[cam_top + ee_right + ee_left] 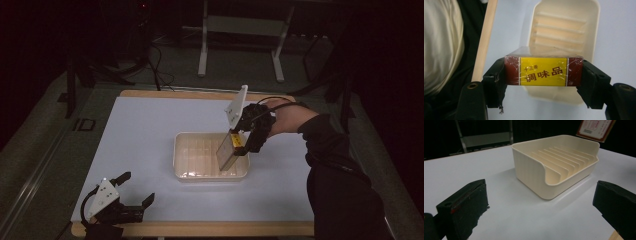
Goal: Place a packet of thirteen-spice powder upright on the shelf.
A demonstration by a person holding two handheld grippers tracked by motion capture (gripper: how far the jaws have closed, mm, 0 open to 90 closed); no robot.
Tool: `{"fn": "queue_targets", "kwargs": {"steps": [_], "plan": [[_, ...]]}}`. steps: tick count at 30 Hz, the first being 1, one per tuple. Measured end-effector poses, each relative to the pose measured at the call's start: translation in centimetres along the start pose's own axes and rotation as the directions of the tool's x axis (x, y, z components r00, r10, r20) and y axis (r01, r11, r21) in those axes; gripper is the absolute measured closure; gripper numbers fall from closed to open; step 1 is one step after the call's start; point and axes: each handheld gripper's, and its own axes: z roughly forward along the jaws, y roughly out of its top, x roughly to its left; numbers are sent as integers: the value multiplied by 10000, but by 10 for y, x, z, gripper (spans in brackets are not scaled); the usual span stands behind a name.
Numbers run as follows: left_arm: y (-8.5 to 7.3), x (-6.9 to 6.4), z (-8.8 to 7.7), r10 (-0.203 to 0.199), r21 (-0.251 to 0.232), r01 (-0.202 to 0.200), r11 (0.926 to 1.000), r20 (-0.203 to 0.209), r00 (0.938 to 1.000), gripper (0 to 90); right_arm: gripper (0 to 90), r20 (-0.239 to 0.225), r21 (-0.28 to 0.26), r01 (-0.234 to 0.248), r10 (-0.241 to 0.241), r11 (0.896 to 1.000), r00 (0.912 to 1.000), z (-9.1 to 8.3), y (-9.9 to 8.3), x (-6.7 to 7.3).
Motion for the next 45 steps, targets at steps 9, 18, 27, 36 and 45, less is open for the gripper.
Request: {"fn": "queue_targets", "kwargs": {"steps": [9, 18, 27, 36, 45], "plan": [[0, 0, 0, 19, 5, -19, 10000, 38, 10000, 0, 321, 290, -616, 61, -43, 9981, 9996, 16, 19, -12], [0, 0, -1, 6, -7, -6, 10000, 65, 10000, 0, 321, 239, -1088, -128, 155, 9940, 9996, 36, 28, -24], [0, 0, -1, 18, -15, -18, 10000, 89, 10000, 0, 321, 357, -1728, -476, 546, 9838, 9979, 54, 30, -36], [0, 0, -1, 39, -2, -39, 10000, 117, 9999, 0, 321, 204, -1757, -1046, 1098, 9789, 9937, 76, 22, -48], [0, 1, -1, 24, -8, -24, 10000, 128, 9999, 1, 321, 121, -1504, -1294, 1327, 9801, 9911, 93, 20, -54]]}}
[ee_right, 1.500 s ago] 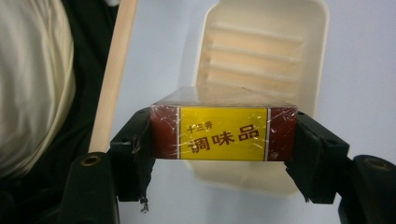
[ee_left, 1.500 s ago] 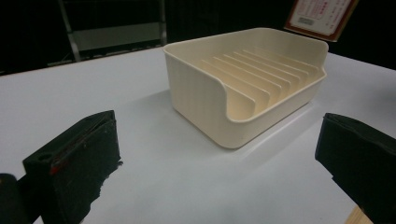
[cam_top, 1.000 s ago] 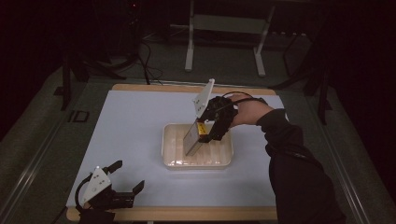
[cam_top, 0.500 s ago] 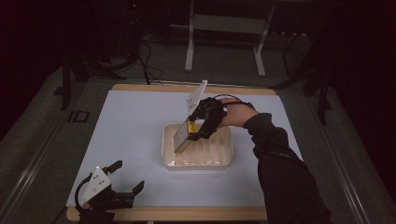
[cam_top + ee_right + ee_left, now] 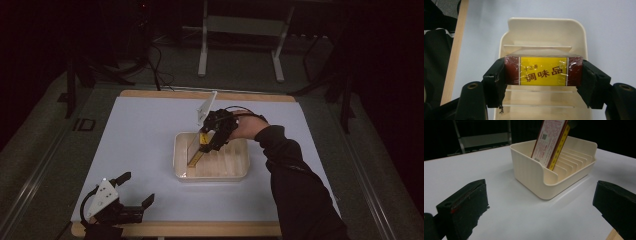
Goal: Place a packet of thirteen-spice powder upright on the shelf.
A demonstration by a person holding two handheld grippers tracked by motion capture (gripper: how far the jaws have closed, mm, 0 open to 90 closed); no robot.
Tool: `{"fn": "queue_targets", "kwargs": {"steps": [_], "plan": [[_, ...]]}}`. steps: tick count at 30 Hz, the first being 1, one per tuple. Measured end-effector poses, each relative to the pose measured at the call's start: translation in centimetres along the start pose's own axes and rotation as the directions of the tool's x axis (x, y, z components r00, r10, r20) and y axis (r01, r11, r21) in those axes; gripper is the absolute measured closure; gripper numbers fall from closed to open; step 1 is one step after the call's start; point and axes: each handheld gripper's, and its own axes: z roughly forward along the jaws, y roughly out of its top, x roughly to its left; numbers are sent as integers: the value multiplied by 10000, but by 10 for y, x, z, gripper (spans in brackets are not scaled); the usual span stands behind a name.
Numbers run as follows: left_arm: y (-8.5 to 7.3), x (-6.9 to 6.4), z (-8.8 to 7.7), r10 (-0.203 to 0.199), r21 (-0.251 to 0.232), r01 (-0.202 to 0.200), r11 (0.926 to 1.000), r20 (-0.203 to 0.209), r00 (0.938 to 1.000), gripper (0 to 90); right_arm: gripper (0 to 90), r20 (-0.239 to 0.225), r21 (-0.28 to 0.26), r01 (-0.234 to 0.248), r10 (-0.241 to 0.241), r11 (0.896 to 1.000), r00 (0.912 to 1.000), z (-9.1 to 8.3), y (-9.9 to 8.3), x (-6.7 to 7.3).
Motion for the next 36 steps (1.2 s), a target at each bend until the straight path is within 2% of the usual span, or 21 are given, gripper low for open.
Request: {"fn": "queue_targets", "kwargs": {"steps": [2, 10, 17, 23, 28, 36], "plan": [[0, 0, 0, -3, -12, 3, 10000, -3, 10000, 0, 321, -17, -7, -164, 164, 9999, 9999, 4, 0, -1], [0, 0, 0, -12, -10, 12, 10000, -5, 10000, 0, 321, -33, -178, -317, 317, 9993, 9995, 15, 1, -2], [0, 0, 0, -1, -17, 1, 10000, 4, 10000, 0, 321, -32, -92, -240, 240, 9997, 9997, 29, 5, -2], [0, 0, 0, -3, -45, 3, 10000, 26, 10000, 0, 321, -118, -411, -361, 356, 9985, 9993, 41, 2, -4], [0, 0, 0, -38, -79, 38, 10000, 36, 10000, 0, 320, -211, -712, -347, 333, 9969, 9992, 46, -3, -5], [0, 0, 0, 3, -60, -3, 10000, 34, 10000, 0, 319, -186, -804, -376, 363, 9960, 9992, 48, -5, -5]]}}
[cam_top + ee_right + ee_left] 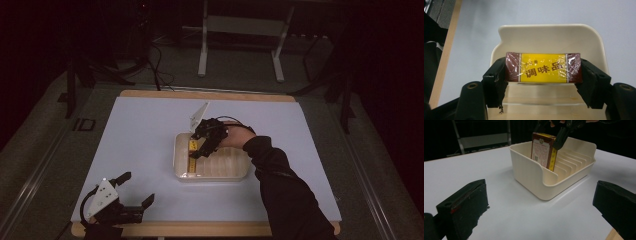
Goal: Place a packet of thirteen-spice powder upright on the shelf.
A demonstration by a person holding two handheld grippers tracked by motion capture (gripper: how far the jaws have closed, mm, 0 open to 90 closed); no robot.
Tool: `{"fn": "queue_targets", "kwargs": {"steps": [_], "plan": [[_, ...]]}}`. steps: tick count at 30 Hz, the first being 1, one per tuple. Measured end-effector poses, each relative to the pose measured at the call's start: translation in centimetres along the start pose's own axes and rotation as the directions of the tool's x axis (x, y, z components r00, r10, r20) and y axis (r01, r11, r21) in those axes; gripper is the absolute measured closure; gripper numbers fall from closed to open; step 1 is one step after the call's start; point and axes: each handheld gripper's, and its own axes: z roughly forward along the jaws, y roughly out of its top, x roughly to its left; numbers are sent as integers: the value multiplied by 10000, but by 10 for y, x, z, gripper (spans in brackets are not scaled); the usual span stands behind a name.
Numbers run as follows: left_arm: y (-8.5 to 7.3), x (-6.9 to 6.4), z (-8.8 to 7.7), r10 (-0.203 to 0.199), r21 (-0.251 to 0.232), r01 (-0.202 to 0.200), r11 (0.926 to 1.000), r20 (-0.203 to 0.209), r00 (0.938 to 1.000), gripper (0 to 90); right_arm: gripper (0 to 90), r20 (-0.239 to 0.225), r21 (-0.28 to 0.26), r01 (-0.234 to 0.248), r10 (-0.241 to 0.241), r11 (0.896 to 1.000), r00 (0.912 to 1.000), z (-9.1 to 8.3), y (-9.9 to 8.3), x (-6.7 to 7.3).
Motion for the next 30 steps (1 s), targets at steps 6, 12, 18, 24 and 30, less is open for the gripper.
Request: {"fn": "queue_targets", "kwargs": {"steps": [6, 12, 18, 24, 30], "plan": [[0, 0, 0, -6, -17, 6, 10000, -3, 10000, 0, 292, 103, 130, 98, -99, 9999, 9999, -1, 1, 3], [0, 0, 0, -4, -8, 4, 10000, -11, 10000, 0, 227, 161, 167, -125, 122, 9998, 9998, -7, 1, 4], [0, -1, 0, 13, 8, -13, 10000, -33, 10000, 0, 228, 425, -38, -324, 326, 9995, 9986, -22, -2, 6], [0, -1, 0, 10, 17, -10, 10000, -48, 10000, 0, 231, 671, -220, -568, 582, 9981, 9960, -33, -8, 10], [0, -1, 1, 21, 42, -20, 10000, -44, 10000, 0, 203, 957, -481, -970, 1013, 9941, 9902, -44, -18, 13]]}}
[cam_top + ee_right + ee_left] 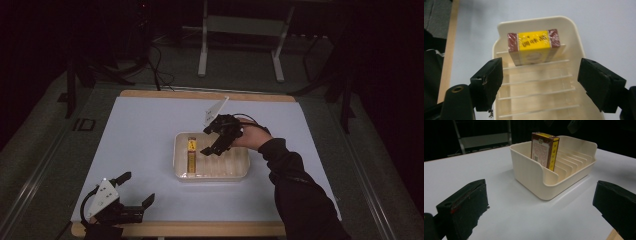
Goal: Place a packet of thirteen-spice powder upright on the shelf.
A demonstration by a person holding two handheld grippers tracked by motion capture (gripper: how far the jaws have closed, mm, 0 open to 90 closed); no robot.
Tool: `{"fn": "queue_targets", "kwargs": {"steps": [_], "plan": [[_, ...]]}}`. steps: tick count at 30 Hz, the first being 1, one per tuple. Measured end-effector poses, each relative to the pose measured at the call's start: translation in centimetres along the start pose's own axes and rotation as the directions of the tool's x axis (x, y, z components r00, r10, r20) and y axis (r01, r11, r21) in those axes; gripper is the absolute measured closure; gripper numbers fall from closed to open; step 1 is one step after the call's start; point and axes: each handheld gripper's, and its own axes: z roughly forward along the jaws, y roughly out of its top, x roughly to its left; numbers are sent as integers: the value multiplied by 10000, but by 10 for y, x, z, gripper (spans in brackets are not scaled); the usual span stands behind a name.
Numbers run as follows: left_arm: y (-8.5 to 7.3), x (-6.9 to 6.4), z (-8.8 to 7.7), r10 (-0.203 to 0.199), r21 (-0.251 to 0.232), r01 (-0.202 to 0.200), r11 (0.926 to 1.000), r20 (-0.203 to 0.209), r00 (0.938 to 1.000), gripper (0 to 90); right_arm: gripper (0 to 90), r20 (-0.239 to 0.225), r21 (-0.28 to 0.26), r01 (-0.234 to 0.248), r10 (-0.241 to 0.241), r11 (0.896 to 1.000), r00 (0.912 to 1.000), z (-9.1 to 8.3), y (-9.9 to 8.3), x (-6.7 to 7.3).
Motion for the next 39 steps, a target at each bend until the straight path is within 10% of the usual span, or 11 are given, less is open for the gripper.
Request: {"fn": "queue_targets", "kwargs": {"steps": [12, 39], "plan": [[0, 0, 1, 4, 12, -4, 10000, -16, 10000, 0, 125, 797, -706, -1315, 1370, 9888, 9874, -21, -27, -5], [0, 0, 1, 17, 54, -17, 10000, -15, 10000, 0, 140, 3126, -2930, -2778, 3663, 9149, 8764, -52, -89, 25]]}}
